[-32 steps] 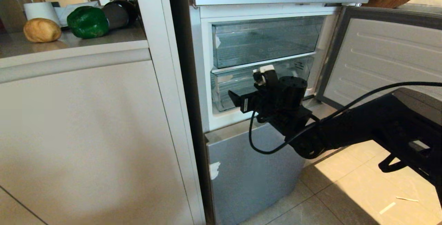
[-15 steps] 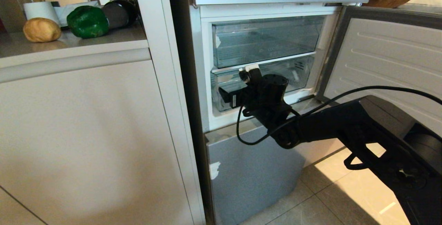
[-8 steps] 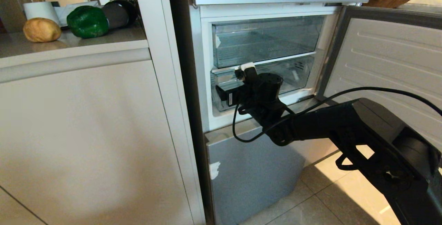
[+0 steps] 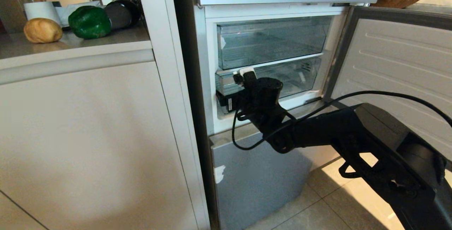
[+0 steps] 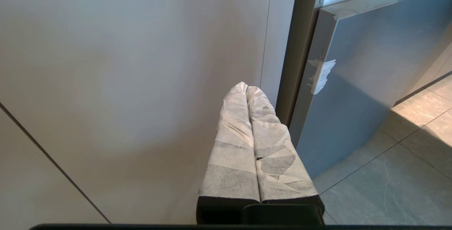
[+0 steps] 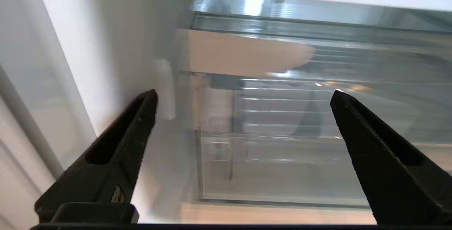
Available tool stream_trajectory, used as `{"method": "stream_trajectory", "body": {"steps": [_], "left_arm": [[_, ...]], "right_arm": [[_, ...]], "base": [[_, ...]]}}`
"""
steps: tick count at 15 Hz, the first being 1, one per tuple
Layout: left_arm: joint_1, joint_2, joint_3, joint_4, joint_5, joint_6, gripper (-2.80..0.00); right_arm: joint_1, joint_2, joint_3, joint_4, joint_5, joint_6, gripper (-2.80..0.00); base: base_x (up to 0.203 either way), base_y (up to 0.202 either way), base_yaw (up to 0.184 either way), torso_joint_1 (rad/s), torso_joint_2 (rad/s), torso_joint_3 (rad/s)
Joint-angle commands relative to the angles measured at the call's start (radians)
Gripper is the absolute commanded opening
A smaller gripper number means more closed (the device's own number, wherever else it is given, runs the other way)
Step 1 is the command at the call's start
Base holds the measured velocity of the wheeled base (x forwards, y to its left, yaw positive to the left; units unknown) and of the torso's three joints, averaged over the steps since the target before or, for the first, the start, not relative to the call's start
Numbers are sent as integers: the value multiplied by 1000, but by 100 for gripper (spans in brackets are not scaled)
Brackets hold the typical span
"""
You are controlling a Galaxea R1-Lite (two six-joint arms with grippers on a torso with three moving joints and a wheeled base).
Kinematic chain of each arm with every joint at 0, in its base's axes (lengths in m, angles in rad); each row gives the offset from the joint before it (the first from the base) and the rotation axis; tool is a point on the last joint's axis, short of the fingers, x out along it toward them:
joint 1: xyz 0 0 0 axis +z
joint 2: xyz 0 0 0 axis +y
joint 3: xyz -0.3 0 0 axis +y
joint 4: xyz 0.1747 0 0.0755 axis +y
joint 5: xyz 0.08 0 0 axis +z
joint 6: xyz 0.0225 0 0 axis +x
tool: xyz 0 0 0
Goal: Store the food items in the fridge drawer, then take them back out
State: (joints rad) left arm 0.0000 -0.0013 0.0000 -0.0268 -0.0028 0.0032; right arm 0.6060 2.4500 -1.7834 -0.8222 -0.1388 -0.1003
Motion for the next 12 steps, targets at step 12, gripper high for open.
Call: {"method": "stream_trajectory", "body": {"steps": [12], "left_arm": [[0,0,11,-1,0,0,-280]], "right_arm": [[3,-5,2,-15,-12,-7,0]], "base": [[0,0,0,0,0,0]]}}
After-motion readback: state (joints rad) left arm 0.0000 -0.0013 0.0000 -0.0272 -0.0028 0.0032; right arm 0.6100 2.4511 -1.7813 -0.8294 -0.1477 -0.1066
